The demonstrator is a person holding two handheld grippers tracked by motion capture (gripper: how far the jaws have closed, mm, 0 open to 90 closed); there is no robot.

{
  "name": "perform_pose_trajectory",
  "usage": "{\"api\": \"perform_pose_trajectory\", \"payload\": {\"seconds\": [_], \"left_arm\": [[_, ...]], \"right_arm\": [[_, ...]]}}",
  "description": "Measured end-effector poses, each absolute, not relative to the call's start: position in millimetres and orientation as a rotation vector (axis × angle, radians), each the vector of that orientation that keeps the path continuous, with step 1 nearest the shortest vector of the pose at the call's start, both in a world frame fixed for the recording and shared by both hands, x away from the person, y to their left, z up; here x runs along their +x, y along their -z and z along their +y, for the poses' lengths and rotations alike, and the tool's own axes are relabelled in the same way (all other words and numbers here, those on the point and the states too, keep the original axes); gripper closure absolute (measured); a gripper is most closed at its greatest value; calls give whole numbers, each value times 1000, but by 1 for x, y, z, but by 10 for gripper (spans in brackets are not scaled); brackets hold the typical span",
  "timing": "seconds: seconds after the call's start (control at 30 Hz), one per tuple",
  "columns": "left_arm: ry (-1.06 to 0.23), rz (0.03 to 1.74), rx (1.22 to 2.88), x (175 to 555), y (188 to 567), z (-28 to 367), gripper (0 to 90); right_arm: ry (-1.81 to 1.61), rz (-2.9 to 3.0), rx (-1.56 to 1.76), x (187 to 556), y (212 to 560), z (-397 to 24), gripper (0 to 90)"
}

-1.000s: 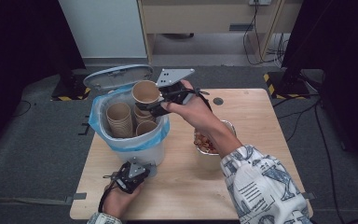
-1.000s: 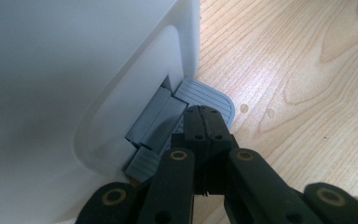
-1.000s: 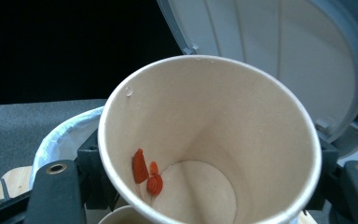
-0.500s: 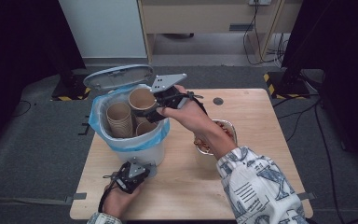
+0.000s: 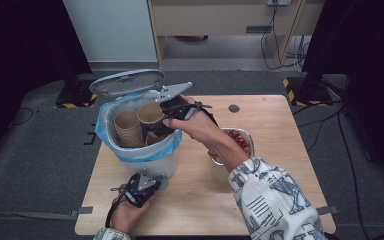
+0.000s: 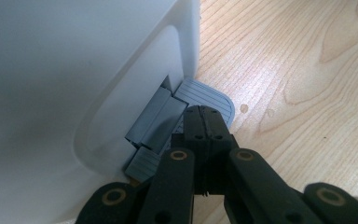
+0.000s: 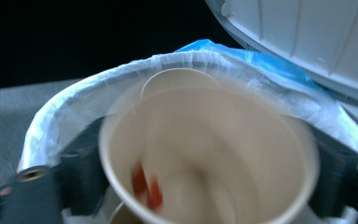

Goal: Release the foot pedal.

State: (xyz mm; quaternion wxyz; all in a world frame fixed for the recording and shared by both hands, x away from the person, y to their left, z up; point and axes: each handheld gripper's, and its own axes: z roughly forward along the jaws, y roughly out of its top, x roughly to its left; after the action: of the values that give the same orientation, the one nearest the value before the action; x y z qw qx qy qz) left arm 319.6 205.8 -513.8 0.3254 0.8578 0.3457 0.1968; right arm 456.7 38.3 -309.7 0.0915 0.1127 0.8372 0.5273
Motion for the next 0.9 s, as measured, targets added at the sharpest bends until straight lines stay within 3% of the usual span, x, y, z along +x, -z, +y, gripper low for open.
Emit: {"api": "perform_pose_trajectory", "payload": {"seconds": [0.23,0.9], "left_arm": [[-514,907,2244,320,514,206,897],[-516,909,2247,319,514,206,896]], "right_arm": [[-1605,2474,376,457,311,35,121],[-1668,2415,368,458,302,17,180]]}}
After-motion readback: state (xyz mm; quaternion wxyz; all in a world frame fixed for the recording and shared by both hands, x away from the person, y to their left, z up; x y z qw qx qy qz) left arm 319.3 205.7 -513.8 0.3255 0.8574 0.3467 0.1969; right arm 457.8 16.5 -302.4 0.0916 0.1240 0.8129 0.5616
